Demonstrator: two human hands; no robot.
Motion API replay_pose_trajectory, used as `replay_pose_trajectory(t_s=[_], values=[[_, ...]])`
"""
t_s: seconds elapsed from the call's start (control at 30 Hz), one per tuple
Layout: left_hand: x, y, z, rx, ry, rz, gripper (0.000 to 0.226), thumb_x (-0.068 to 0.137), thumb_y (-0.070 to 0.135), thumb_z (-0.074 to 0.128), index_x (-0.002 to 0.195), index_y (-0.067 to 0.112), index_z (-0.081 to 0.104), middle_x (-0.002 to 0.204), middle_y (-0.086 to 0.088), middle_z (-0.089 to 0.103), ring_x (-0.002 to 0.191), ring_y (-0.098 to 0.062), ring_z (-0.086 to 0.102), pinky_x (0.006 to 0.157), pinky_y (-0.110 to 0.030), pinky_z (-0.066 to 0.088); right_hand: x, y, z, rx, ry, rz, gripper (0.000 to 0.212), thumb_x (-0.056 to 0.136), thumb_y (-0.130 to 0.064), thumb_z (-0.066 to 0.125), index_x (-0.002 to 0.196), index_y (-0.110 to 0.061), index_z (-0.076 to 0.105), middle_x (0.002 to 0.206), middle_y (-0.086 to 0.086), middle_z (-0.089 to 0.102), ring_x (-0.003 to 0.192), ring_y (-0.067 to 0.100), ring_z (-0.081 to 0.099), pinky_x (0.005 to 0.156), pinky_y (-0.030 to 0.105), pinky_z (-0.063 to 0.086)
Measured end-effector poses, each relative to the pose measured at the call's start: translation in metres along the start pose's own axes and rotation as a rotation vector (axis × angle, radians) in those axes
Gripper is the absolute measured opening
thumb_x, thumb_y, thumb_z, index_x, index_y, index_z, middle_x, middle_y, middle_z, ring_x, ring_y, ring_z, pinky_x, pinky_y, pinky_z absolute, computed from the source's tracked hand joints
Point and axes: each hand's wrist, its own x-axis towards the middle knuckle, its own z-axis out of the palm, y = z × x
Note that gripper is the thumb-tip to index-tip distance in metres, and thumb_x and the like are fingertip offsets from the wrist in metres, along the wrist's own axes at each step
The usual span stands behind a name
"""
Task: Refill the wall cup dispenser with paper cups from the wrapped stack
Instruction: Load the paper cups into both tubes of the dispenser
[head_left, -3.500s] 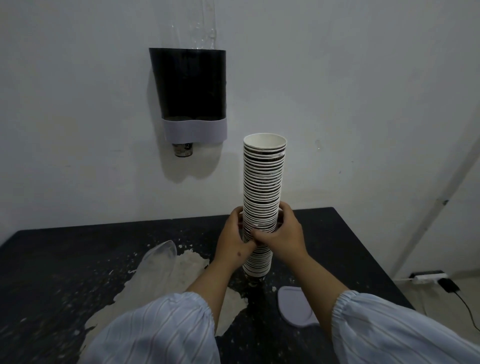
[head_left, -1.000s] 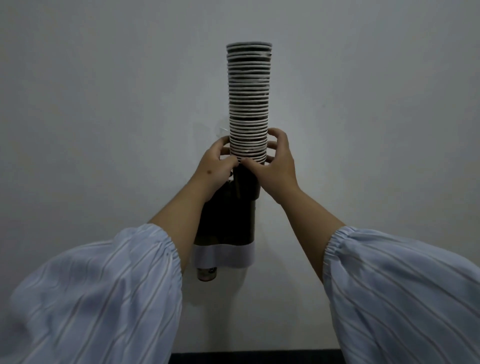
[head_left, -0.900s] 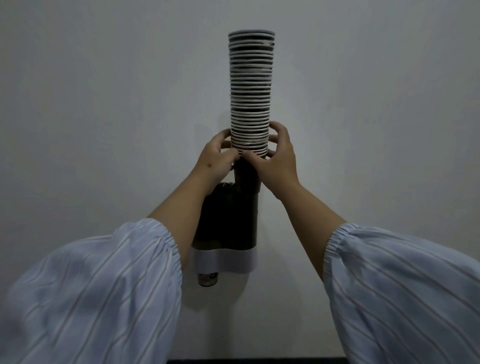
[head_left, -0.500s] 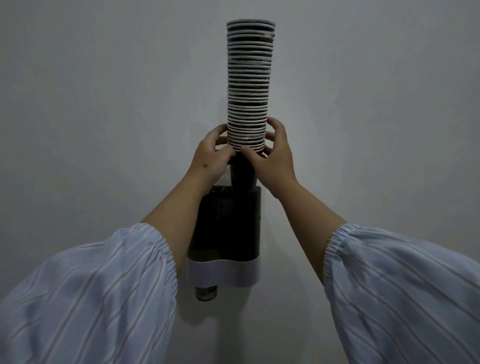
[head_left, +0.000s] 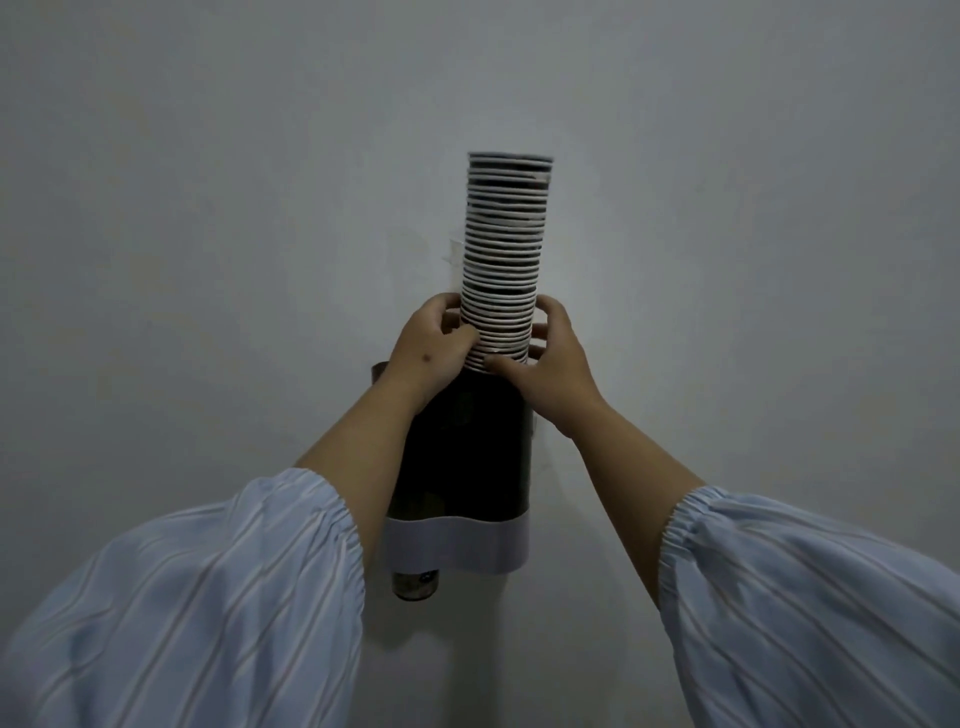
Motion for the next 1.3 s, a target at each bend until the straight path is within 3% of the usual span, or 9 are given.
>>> replay_pose_trajectory(t_s=[0.17,0.3,0.43,0.63,0.8,0.93,1.07,1.17,1.3], values=[[0.0,-0.006,0.005,0.134,0.009,-0.009,0.061,0.069,0.045,0.05,0.126,0.022,0.05,0.12,-0.002,0.064,0.112,-0.025,0.06,0.105,-0.052,0.038,-0.003,0.007,0.003,0.021,-0.008,0.049,0.074,0.077,-0.018,0.075,0.138,-0.017,0.033,0.111,-0.006,0.052,0.097,0.01,0.054,0.086,0.024,0.049],[-0.002,-0.004,0.007,0.199,-0.001,-0.029,0.061,0.067,0.041,0.052,0.126,0.026,0.047,0.12,0.002,0.064,0.113,-0.024,0.058,0.109,-0.055,0.031,-0.002,0.01,0.003,0.041,-0.019,0.065,0.07,0.077,-0.021,0.075,0.136,-0.016,0.037,0.11,-0.006,0.056,0.095,0.008,0.058,0.088,0.028,0.052],[-0.005,-0.004,0.007,0.31,0.0,-0.028,0.052,0.083,0.033,0.058,0.132,0.024,0.043,0.127,0.002,0.061,0.12,-0.022,0.054,0.113,-0.052,0.022,-0.003,0.009,0.003,0.072,-0.022,0.08,0.064,0.08,-0.023,0.072,0.134,-0.016,0.038,0.11,-0.004,0.057,0.095,0.009,0.06,0.089,0.03,0.052],[-0.008,-0.003,0.004,0.26,-0.034,0.011,0.066,0.076,0.035,0.061,0.135,0.016,0.039,0.131,-0.006,0.057,0.12,-0.025,0.054,0.108,-0.049,0.036,-0.004,0.009,0.007,0.059,-0.012,0.073,0.062,0.082,-0.021,0.07,0.134,-0.016,0.038,0.109,-0.006,0.055,0.093,0.008,0.058,0.091,0.031,0.051],[-0.008,-0.004,0.001,0.215,-0.034,0.059,0.058,0.085,0.015,0.063,0.136,0.015,0.037,0.13,-0.008,0.058,0.109,-0.022,0.061,0.1,-0.038,0.047,-0.002,0.01,0.005,0.026,-0.024,0.057,0.064,0.081,-0.025,0.071,0.135,-0.019,0.036,0.105,-0.009,0.056,0.089,0.003,0.058,0.089,0.029,0.051],[-0.005,-0.007,0.001,0.23,-0.005,0.083,0.061,0.083,0.02,0.064,0.137,0.019,0.036,0.125,-0.009,0.062,0.104,-0.023,0.064,0.1,-0.043,0.047,-0.002,0.011,0.005,-0.006,-0.012,0.044,0.059,0.084,-0.023,0.067,0.134,-0.018,0.037,0.105,-0.009,0.056,0.087,0.002,0.058,0.09,0.03,0.052],[-0.003,-0.009,0.001,0.238,0.009,0.089,0.062,0.085,0.022,0.063,0.14,0.02,0.034,0.122,-0.008,0.063,0.104,-0.021,0.063,0.099,-0.038,0.046,0.0,0.012,0.005,-0.049,0.002,0.038,0.056,0.086,-0.025,0.066,0.134,-0.019,0.038,0.107,-0.009,0.056,0.094,0.008,0.059,0.091,0.032,0.052],[-0.003,-0.011,0.002,0.282,-0.006,0.091,0.064,0.086,0.022,0.062,0.141,0.02,0.03,0.125,-0.008,0.061,0.107,-0.022,0.062,0.094,-0.031,0.043,0.0,0.014,0.007,-0.039,-0.016,0.067,0.058,0.083,-0.026,0.068,0.133,-0.018,0.038,0.108,-0.006,0.058,0.097,0.012,0.061,0.091,0.032,0.052],[-0.003,-0.013,0.004,0.347,-0.014,0.106,0.069,0.087,0.023,0.061,0.145,0.019,0.024,0.132,-0.01,0.055,0.116,-0.026,0.056,0.101,-0.038,0.043,-0.001,0.012,0.008,0.005,-0.011,0.11,0.064,0.083,-0.021,0.068,0.136,-0.015,0.033,0.109,-0.004,0.057,0.096,0.011,0.059,0.091,0.031,0.051]])
